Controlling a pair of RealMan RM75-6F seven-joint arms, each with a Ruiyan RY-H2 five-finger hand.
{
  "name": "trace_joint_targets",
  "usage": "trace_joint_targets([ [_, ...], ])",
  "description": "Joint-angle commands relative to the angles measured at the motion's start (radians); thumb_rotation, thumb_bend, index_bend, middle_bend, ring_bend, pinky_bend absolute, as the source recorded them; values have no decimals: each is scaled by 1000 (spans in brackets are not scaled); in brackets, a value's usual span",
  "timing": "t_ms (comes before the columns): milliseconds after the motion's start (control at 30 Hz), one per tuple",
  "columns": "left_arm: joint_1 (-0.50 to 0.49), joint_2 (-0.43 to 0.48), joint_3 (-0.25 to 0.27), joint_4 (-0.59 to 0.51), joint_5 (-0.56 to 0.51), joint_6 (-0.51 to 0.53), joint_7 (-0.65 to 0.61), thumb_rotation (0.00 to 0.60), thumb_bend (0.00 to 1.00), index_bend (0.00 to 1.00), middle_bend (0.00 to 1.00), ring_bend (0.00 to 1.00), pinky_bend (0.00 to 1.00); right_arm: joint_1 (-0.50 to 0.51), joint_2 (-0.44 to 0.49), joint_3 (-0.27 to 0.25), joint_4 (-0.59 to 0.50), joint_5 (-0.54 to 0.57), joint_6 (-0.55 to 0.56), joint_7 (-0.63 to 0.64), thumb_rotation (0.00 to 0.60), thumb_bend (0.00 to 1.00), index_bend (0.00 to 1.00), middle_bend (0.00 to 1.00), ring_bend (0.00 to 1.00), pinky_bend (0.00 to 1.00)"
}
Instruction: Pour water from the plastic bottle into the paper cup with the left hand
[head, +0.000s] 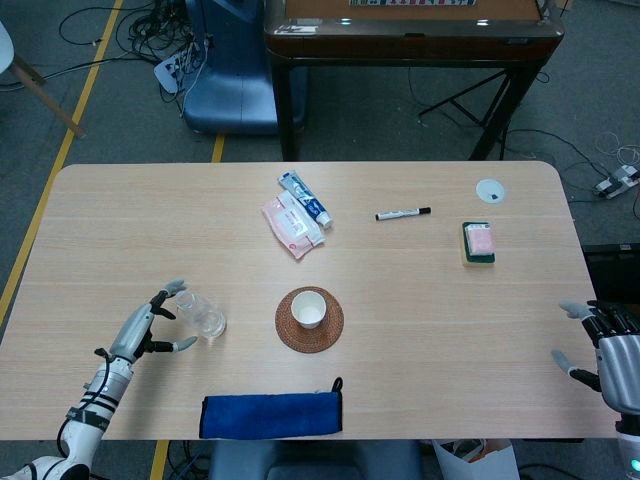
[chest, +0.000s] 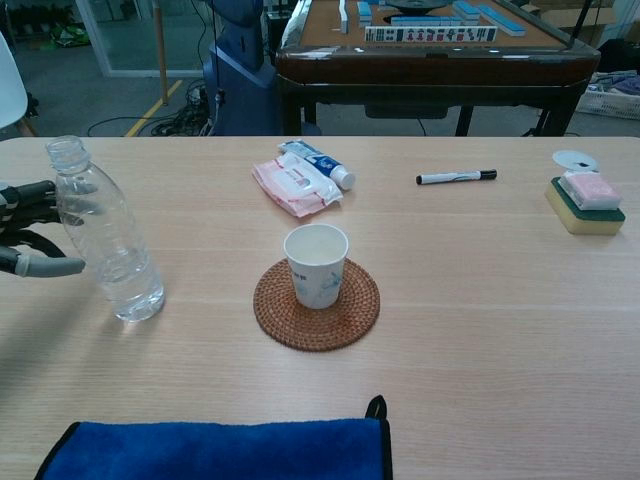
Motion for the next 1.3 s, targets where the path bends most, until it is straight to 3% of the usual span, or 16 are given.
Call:
trace_joint_targets([
  [33, -8, -9, -5, 1, -8, -6, 3, 600, 117, 50, 124, 113, 310, -2, 1, 0, 0, -2, 4, 3, 600, 82, 314, 408, 258, 411],
  [700, -54, -88, -21, 41, -52, -41, 35, 600, 117, 201, 125, 115, 310, -6, 11, 3, -7, 1, 1, 12, 600, 82, 314, 408, 258, 411],
  [1300, -88, -155, -42, 97, -95, -69, 63, 600, 117, 228, 133, 118, 310, -8, 16, 7, -10, 3, 2, 21, 600, 82, 314, 408, 258, 411],
])
